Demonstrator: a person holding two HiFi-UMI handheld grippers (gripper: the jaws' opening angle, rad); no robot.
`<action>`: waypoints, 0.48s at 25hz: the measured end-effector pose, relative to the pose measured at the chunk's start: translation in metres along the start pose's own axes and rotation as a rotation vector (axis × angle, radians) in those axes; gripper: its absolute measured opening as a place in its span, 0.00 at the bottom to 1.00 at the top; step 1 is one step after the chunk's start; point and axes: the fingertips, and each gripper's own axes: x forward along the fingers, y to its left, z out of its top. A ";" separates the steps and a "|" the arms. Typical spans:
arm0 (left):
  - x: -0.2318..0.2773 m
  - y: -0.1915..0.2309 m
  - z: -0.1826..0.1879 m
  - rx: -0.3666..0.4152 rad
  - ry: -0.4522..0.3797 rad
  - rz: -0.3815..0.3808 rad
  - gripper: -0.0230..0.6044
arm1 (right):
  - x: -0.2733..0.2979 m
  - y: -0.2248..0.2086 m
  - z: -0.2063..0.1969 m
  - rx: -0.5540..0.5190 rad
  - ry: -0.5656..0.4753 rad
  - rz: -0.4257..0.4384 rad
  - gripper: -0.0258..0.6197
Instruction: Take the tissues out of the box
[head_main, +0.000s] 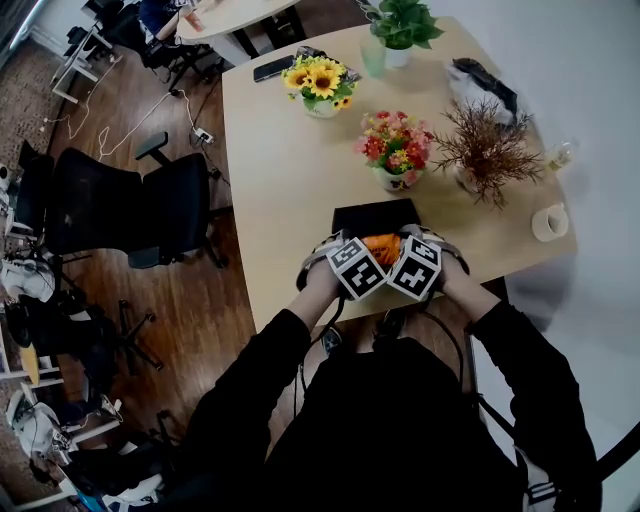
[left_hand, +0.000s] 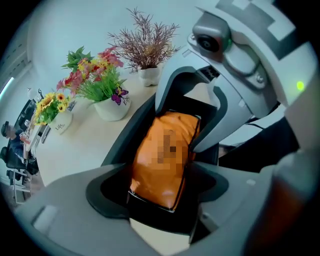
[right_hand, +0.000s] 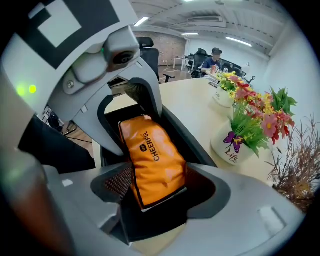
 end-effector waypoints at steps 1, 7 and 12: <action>0.000 0.001 0.000 0.003 0.000 0.002 0.57 | 0.001 0.000 0.000 0.001 -0.002 0.001 0.56; 0.002 -0.001 -0.001 0.045 -0.013 0.010 0.53 | 0.004 0.002 -0.003 -0.023 -0.007 0.017 0.52; -0.004 -0.006 0.004 0.057 -0.048 0.011 0.39 | -0.003 0.003 0.000 -0.021 -0.010 -0.020 0.42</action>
